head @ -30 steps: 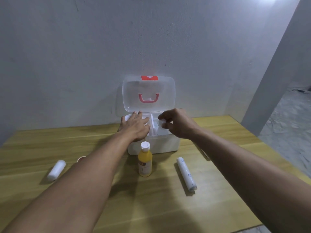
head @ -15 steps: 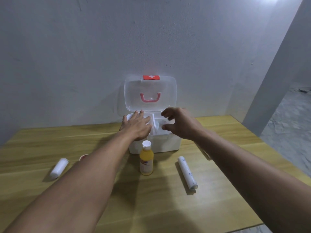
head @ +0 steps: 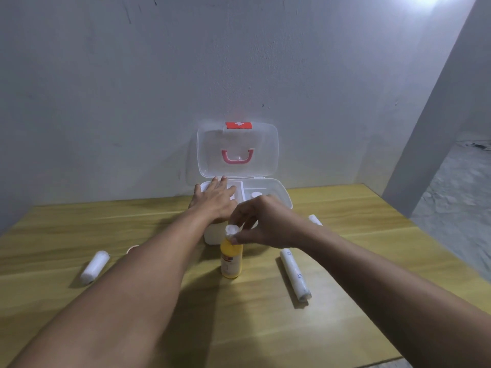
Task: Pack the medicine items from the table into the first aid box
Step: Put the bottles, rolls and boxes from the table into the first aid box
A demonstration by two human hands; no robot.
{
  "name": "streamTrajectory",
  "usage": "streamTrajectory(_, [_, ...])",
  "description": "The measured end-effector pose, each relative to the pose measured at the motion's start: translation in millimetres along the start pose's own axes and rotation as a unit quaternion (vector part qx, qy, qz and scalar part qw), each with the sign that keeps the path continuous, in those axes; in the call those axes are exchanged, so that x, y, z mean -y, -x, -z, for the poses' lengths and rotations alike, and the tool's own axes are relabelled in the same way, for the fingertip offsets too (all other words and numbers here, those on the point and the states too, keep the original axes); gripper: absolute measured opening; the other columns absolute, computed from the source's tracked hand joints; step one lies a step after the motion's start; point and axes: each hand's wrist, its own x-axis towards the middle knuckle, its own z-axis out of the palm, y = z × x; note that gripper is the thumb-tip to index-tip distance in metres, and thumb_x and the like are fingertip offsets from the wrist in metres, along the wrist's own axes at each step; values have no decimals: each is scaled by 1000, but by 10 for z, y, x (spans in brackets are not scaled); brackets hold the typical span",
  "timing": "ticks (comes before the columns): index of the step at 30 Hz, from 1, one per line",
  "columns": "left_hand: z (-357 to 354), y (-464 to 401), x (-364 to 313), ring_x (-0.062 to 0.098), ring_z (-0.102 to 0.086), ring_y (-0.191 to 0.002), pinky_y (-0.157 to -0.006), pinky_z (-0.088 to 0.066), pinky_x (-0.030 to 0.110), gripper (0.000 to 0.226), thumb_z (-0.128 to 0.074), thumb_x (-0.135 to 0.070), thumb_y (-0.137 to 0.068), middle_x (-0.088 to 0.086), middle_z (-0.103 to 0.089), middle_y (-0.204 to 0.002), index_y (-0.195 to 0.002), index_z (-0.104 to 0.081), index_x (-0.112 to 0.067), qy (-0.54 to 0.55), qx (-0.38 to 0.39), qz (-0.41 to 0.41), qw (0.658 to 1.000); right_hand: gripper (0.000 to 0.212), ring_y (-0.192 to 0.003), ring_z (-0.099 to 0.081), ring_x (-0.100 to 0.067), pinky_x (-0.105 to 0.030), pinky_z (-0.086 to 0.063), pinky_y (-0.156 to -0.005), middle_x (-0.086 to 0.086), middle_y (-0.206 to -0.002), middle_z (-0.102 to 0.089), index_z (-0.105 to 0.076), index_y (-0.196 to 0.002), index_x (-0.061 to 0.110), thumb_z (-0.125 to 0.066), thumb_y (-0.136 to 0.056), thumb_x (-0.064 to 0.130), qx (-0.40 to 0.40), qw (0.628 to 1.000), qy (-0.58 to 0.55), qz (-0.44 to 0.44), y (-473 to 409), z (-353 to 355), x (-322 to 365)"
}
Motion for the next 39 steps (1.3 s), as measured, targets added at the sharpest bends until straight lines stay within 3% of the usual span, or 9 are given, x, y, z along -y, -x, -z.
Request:
streamTrajectory(5, [-7, -1, -5, 19, 6, -151, -118, -2, 56, 56, -26, -40, -99, 1, 6, -164, -154, -16, -28, 12, -3, 7, 1000, 18, -72, -70, -13, -36, -60, -74, -3, -80, -74, -73, -86, 11, -82, -71, 16, -43, 999, -28, -6, 45, 95, -54])
streamTrajectory(11, [24, 33, -32, 19, 7, -151, -118, -1, 56, 59, -27, -33, -97, 0, 7, -164, -153, -10, -34, 23, 7, 10, 1000, 26, -67, -72, -24, -46, -62, -65, -9, -81, -73, -69, -97, 14, -80, -74, 16, -140, 986, -71, -51, 27, 815, -69])
streamTrajectory(15, [21, 50, -26, 20, 10, -151, -117, 0, 56, 57, -23, -36, -99, 2, 9, -164, -153, -3, -41, 29, 11, 0, 1000, 20, -68, -73, -24, -46, -62, -62, -3, -81, -72, -69, -93, 24, -78, -76, 22, -221, 973, -26, -64, -103, 1054, -180])
streamTrajectory(19, [12, 54, -24, 20, 11, -151, -117, 2, 56, 58, -22, -36, -98, 2, 10, -164, -152, -2, -45, 32, 14, -2, 999, 16, -71, -69, -16, -44, -60, -71, 2, -77, -71, -70, -89, 27, -75, -73, 25, -269, 957, 37, -98, -244, 897, -377])
streamTrajectory(23, [5, 43, -22, 20, 10, -151, -117, 2, 56, 57, -22, -36, -98, 2, 9, -164, -152, -4, -44, 33, 10, -2, 999, 18, -78, -67, -20, -35, -58, -73, 0, -83, -69, -70, -95, 22, -74, -77, 24, -241, 960, 49, -137, -316, 662, -536])
streamTrajectory(27, [-26, 36, -11, 21, 8, -151, -118, 0, 56, 58, -23, -36, -99, 2, 7, -164, -152, -2, -44, 38, -6, -1, 999, 21, -75, -62, -16, -23, -51, -62, -3, -92, -68, -70, -99, 17, -75, -79, 20, -187, 968, 49, -158, -361, 495, -666])
streamTrajectory(30, [-33, 30, -9, 22, 7, -151, -117, -1, 57, 59, -22, -33, -99, 2, 5, -164, -150, 3, -48, 39, -12, -5, 999, 20, -74, -63, -18, -30, -56, -65, -5, -91, -71, -69, -97, 18, -75, -78, 21, -174, 970, 53, -159, -361, 419, -754])
streamTrajectory(39, [-17, 38, -12, 23, 5, -151, -117, -2, 59, 53, -16, -34, -99, 3, 2, -164, -150, -12, -48, 49, -14, -8, 999, 23, -86, -67, -22, -43, -59, -78, -7, -100, -72, -68, -104, 16, -69, -84, 27, -164, 971, 57, -164, -327, 361, -831])
